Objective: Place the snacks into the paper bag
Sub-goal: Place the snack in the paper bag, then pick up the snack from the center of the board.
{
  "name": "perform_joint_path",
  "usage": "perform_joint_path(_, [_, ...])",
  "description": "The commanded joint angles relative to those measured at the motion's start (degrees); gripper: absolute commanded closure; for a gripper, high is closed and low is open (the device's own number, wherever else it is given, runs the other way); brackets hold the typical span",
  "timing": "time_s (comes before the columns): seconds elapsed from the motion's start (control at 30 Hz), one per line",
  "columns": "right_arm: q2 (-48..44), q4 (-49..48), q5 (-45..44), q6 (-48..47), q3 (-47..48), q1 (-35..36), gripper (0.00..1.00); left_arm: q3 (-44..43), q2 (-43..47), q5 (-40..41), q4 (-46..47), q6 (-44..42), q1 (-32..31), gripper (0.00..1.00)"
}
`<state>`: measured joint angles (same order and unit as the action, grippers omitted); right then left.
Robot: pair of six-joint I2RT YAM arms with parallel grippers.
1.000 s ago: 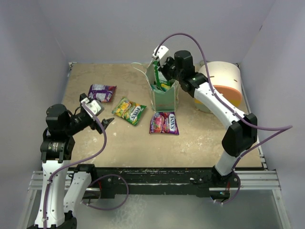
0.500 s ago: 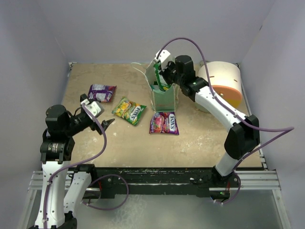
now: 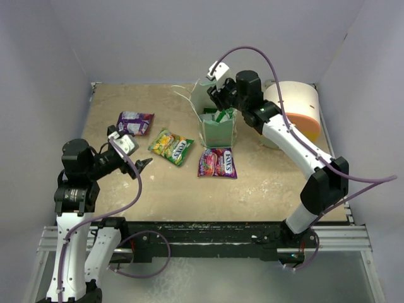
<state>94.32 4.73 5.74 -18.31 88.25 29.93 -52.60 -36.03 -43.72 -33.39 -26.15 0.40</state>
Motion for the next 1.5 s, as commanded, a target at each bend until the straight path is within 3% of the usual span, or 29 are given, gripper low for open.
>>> perform_joint_path(0.0, [-5.04,0.8,1.48,-0.31,3.38,-0.05,0.45,0.17,-0.31,-0.87,1.71,-0.87,0.65,0.01])
perform_joint_path(0.17, [-8.25,2.99,1.91,-0.46,2.68,-0.05,0.38,0.29,-0.52,0.4,2.47,-0.31,0.66,0.01])
perform_joint_path(0.33, [-12.31,4.6,3.45,-1.56,-0.59,-0.05,0.37,0.63,-0.62,1.69,3.07,0.37,0.65,0.01])
perform_joint_path(0.7, [-23.16,12.26,16.02,-11.4,-10.75,-0.05,0.36,-1.25,-5.04,12.37,4.48,4.21,0.65,0.01])
perform_joint_path(1.0, [-32.44,17.27,21.82,-11.46,-22.82,-0.05,0.35,-4.36,-13.75,18.8,3.48,7.01,0.57,0.01])
perform_joint_path(1.17, [-37.66,15.3,21.46,-9.53,-31.68,-0.09,0.35,-5.93,-21.25,20.74,4.16,6.56,0.56,0.01])
perform_joint_path(1.47, [-43.52,12.38,24.27,-7.44,-37.07,-5.15,0.33,-6.39,-38.94,26.9,16.68,1.39,0.2,0.01])
